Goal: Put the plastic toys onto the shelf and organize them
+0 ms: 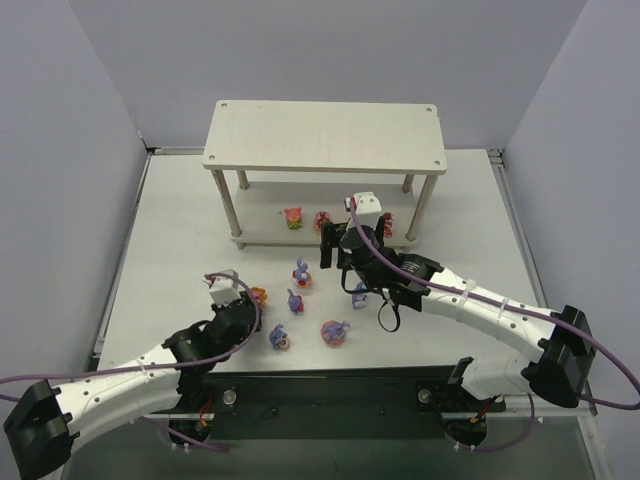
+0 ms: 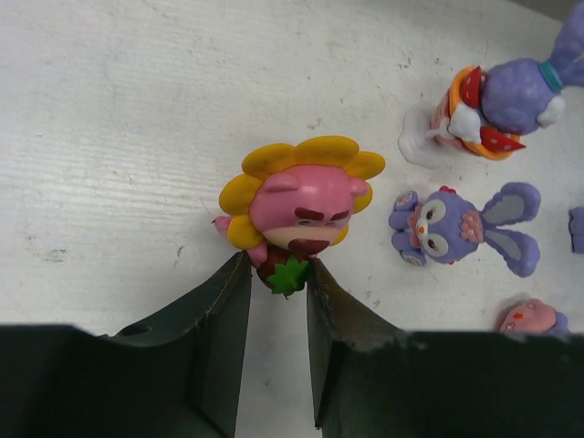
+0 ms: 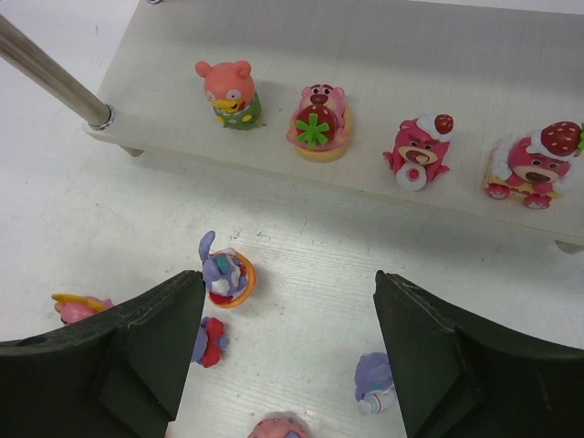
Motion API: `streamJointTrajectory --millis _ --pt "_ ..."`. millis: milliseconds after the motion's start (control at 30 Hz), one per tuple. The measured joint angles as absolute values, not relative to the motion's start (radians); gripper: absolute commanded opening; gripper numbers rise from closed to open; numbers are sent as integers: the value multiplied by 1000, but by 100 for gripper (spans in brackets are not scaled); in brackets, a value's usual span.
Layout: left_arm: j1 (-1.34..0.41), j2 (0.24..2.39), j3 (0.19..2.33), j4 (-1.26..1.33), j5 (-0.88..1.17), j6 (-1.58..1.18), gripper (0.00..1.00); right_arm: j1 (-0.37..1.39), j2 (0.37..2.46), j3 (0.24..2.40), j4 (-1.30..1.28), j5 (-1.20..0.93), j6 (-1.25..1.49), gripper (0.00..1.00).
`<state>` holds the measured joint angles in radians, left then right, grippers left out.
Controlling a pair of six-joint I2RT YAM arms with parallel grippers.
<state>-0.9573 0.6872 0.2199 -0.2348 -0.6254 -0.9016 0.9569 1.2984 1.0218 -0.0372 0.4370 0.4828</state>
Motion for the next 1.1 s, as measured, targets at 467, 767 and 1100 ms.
streamJointTrajectory --millis 467,767,1100 --pt "-662 860 376 -47 -391 -690 0 943 1231 987 -37 443 482 76" --pt "-583 1028 436 152 -302 -635 0 923 1182 959 -36 446 483 76" --pt "-538 1211 517 350 -275 -593 0 894 1156 955 -38 444 483 76"
